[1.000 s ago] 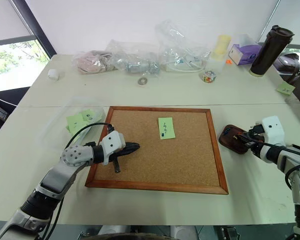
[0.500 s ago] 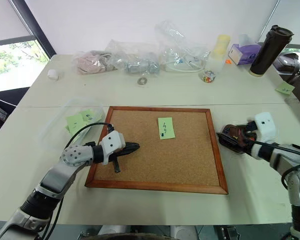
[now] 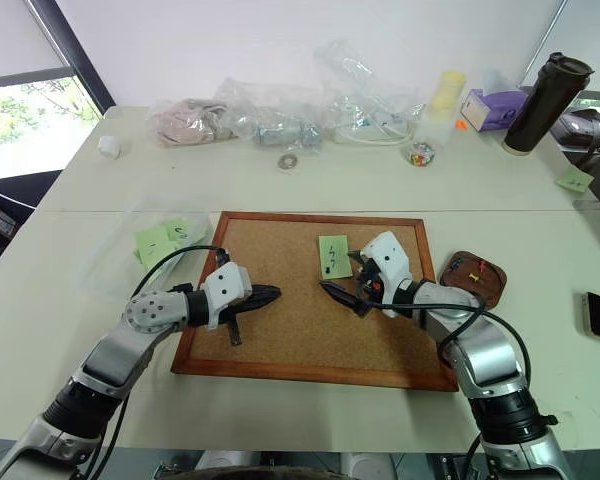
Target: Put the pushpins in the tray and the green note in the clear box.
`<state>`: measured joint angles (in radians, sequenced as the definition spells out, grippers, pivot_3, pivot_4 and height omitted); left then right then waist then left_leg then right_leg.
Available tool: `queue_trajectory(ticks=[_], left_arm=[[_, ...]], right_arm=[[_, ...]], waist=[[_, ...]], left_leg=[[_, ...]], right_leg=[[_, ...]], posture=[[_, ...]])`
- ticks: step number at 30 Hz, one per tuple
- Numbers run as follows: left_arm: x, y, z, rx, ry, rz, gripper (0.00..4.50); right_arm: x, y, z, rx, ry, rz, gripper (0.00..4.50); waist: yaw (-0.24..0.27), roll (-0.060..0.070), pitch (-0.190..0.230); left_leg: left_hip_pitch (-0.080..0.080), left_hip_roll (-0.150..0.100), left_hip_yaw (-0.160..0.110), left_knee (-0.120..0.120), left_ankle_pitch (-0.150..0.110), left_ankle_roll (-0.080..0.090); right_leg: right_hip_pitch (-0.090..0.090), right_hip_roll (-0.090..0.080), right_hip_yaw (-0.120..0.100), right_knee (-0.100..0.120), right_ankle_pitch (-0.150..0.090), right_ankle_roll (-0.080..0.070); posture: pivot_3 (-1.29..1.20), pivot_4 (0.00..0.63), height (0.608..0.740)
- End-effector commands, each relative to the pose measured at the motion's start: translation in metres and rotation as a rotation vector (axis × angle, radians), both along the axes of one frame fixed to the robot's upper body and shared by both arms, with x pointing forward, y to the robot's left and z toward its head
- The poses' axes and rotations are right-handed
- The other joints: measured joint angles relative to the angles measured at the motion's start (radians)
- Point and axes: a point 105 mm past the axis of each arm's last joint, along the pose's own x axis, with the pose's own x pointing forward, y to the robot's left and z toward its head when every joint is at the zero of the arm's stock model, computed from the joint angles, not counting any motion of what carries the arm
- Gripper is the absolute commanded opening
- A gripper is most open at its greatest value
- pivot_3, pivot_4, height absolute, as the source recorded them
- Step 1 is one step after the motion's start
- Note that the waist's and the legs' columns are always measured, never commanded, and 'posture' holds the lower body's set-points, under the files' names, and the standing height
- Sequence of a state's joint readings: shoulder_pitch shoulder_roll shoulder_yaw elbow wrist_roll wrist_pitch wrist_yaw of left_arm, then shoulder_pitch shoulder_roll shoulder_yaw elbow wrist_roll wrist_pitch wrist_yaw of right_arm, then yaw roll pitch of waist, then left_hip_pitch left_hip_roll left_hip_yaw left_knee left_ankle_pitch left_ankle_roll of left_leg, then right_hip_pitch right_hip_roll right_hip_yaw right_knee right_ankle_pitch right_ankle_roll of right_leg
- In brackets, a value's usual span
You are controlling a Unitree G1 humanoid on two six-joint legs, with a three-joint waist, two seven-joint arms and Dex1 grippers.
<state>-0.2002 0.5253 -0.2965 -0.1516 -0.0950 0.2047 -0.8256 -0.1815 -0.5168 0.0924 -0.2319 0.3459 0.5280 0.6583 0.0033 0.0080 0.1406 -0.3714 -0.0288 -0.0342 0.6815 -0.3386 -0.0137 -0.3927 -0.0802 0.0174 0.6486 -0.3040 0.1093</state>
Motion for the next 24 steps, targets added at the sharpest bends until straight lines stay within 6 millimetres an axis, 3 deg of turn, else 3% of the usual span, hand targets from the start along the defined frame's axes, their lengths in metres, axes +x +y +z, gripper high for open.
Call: queue_trajectory(ticks=[1, 15, 18, 24], left_arm=[[-0.009, 0.010, -0.028, 0.076, 0.100, 0.024, 0.00], [-0.012, 0.010, -0.026, 0.078, 0.102, 0.029, 0.00], [-0.012, 0.009, -0.026, 0.080, 0.101, 0.028, 0.00], [-0.013, 0.009, -0.026, 0.079, 0.100, 0.030, 0.00]], right_arm=[[0.002, 0.010, 0.008, 0.015, -0.067, 0.034, 4.43], [0.006, 0.015, -0.008, -0.031, -0.087, 0.054, 4.43], [0.006, 0.016, -0.009, -0.042, -0.094, 0.064, 3.53], [0.005, 0.019, -0.016, -0.073, -0.096, 0.088, 0.42]], waist=[[-0.003, 0.000, 0.000], [-0.016, 0.000, 0.000], [-0.016, 0.000, 0.000], [-0.016, 0.000, 0.000]], left_leg=[[0.000, 0.000, 0.000, 0.000, 0.000, 0.000], [0.000, 0.000, 0.000, -0.001, 0.000, 0.000], [0.000, 0.000, 0.000, -0.001, 0.000, 0.000], [0.000, 0.000, 0.000, -0.001, 0.000, 0.000]], right_leg=[[0.000, 0.000, 0.000, 0.000, 0.000, 0.000], [0.000, 0.000, 0.000, 0.000, 0.000, 0.000], [0.000, 0.000, 0.000, 0.000, 0.000, 0.000], [0.000, 0.000, 0.000, 0.000, 0.000, 0.000]], posture=[[0.00, 0.150, 0.740], [0.00, 0.150, 0.740], [0.00, 0.150, 0.740], [0.00, 0.150, 0.740]])
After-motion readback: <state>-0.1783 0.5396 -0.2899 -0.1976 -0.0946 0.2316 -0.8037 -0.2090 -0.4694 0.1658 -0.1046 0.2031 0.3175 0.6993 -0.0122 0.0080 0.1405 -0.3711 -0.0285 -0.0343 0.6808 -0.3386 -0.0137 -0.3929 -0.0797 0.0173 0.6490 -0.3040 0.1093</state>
